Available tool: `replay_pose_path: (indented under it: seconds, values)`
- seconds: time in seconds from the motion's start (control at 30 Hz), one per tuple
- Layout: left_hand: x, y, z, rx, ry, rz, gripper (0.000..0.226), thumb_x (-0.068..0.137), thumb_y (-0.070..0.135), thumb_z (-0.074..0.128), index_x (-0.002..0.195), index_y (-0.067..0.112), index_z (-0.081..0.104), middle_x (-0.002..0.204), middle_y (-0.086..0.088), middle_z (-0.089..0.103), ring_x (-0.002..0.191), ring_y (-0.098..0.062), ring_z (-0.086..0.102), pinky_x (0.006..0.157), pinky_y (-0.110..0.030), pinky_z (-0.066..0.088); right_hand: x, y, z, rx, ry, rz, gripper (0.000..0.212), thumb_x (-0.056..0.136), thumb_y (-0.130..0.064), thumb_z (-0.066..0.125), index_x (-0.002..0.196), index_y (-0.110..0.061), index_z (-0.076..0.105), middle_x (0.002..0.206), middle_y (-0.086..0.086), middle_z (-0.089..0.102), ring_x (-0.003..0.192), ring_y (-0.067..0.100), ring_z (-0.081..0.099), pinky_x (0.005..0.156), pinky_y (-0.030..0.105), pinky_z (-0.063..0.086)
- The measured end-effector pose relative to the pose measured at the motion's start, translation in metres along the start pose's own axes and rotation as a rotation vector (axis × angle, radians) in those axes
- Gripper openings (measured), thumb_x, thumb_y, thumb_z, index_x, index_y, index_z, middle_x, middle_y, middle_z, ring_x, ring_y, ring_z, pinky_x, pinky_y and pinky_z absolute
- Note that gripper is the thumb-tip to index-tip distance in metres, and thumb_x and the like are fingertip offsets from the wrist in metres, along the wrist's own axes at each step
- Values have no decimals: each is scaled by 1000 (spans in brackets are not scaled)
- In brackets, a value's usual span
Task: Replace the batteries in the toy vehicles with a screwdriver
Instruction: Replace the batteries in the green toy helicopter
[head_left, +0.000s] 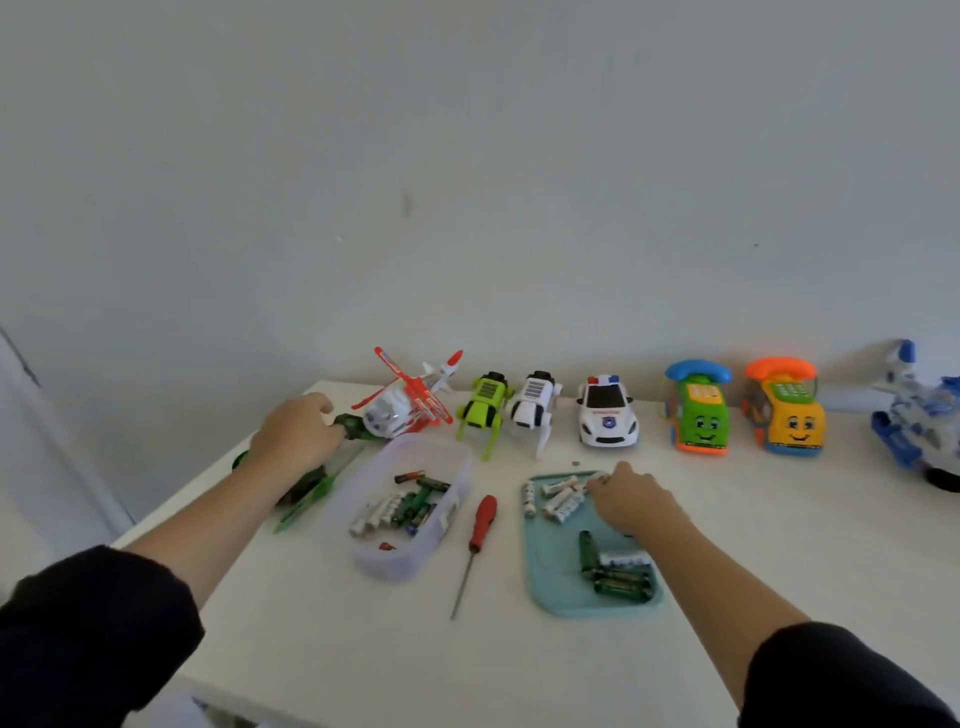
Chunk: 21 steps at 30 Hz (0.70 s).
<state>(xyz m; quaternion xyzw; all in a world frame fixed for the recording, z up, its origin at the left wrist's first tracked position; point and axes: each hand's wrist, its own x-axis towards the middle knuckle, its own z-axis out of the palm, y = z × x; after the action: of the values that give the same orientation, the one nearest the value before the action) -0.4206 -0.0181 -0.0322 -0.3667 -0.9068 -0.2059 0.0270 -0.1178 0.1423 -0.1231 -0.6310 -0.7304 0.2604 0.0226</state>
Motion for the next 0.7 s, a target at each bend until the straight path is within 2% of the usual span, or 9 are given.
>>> replay_pose_path:
  seconds: [0.1, 0.17, 0.2, 0.27, 0.33, 0.4, 0.47, 0.6, 0.7]
  values:
    - [28, -52, 1, 136, -84, -193, 82, 70, 49, 74, 138, 27, 34, 134, -16, 34, 120, -41, 39, 99, -49, 38, -10, -7, 13, -23, 74, 119, 51, 94, -51, 27, 135, -21, 30, 138, 18, 37, 124, 36, 37, 101, 54, 32]
    - [41, -76, 8, 78, -220, -240, 112, 57, 58, 82, 145, 29, 20, 141, -21, 21, 128, -43, 31, 105, -50, 33, -16, -6, 16, -49, 134, 158, 50, 94, -52, 26, 132, -21, 33, 136, 18, 40, 122, 34, 38, 100, 52, 33]
    - [45, -84, 14, 32, -271, -225, 118, 54, 58, 84, 147, 27, 18, 144, -23, 18, 131, -43, 28, 106, -49, 32, -17, -6, 16, -48, 154, 158, 51, 93, -53, 26, 132, -21, 33, 135, 18, 41, 122, 34, 38, 99, 51, 33]
    - [45, -94, 27, -51, -280, -166, 114, 56, 53, 85, 146, 19, 24, 142, -24, 26, 130, -39, 32, 102, -45, 37, -17, -5, 17, -69, 152, 119, 53, 92, -54, 26, 135, -22, 31, 135, 17, 41, 122, 35, 39, 99, 53, 34]
    - [45, -100, 34, -89, -191, -112, 98, 59, 47, 85, 138, 13, 37, 130, -21, 45, 116, -36, 47, 88, -39, 46, -14, -3, 18, -80, 144, 81, 56, 90, -54, 28, 136, -22, 31, 133, 16, 44, 120, 37, 42, 98, 55, 37]
    - [45, -102, 31, -98, -166, -76, 84, 59, 45, 85, 128, 15, 47, 117, -14, 55, 102, -32, 55, 76, -36, 51, -12, 0, 18, -23, 154, 108, 61, 90, -59, 28, 133, -16, 34, 128, 18, 49, 117, 36, 46, 98, 53, 38]
    - [49, -103, 19, -96, -190, -71, 78, 57, 44, 85, 123, 21, 51, 116, -11, 56, 97, -31, 56, 72, -38, 54, -11, 3, 18, 5, 156, 117, 65, 91, -62, 26, 132, -12, 35, 127, 18, 51, 117, 34, 47, 99, 51, 38]
    - [64, -100, -7, -7, -214, -84, 84, 39, 48, 84, 115, 24, 55, 111, -9, 52, 92, -29, 55, 74, -38, 54, -15, 7, 15, 73, 162, 130, 70, 93, -62, 26, 135, -7, 35, 133, 20, 49, 120, 35, 46, 101, 47, 38]
    - [63, -92, -18, 78, -151, -126, 69, 53, 42, 83, 112, 25, 51, 110, -11, 43, 91, -31, 53, 71, -34, 46, -21, 7, 12, 120, 157, 121, 65, 97, -54, 28, 138, -4, 33, 135, 21, 47, 123, 36, 44, 100, 41, 37]
